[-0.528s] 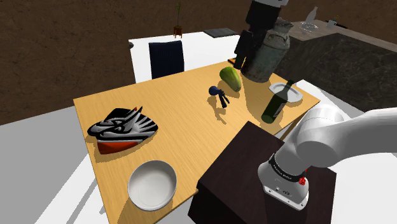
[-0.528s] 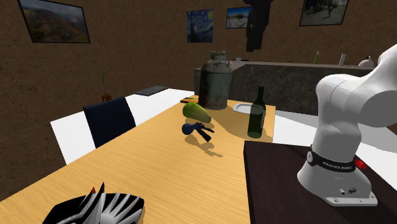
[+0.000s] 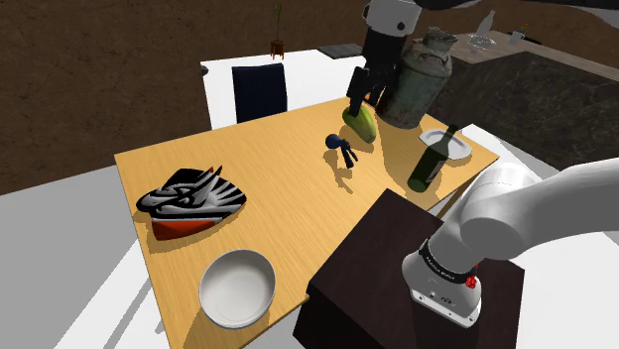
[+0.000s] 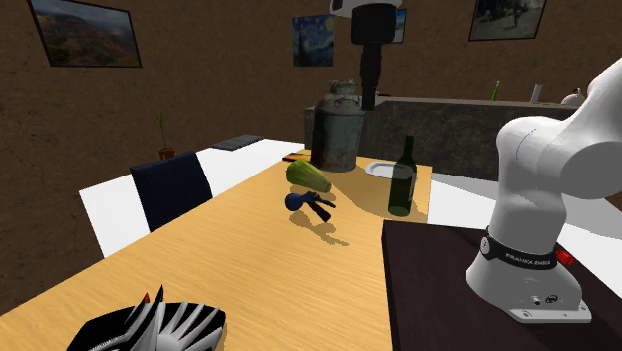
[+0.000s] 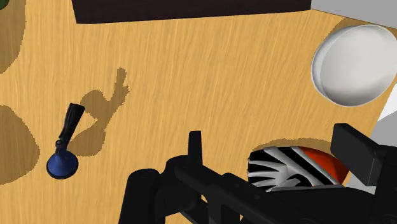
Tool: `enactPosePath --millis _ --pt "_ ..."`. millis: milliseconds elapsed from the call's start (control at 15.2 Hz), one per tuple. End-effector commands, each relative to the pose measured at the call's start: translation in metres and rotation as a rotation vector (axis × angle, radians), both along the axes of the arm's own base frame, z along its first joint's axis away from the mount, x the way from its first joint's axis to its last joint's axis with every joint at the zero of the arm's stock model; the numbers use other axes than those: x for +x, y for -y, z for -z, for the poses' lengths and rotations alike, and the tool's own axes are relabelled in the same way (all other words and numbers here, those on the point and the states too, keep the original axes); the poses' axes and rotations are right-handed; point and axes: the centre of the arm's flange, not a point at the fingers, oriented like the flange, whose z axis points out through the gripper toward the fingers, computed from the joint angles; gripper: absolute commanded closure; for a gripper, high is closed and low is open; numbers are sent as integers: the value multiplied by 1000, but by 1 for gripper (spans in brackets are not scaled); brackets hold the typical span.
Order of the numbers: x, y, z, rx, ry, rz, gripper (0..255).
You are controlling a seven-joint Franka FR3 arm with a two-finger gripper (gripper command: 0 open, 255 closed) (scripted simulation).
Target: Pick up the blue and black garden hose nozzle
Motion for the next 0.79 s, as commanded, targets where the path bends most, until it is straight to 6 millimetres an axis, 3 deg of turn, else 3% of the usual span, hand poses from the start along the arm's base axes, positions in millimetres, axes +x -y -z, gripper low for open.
enactPosePath --millis 0,726 --pt "15 14 19 -11 -8 13 0" --pt "90 88 118 -66 -57 89 0"
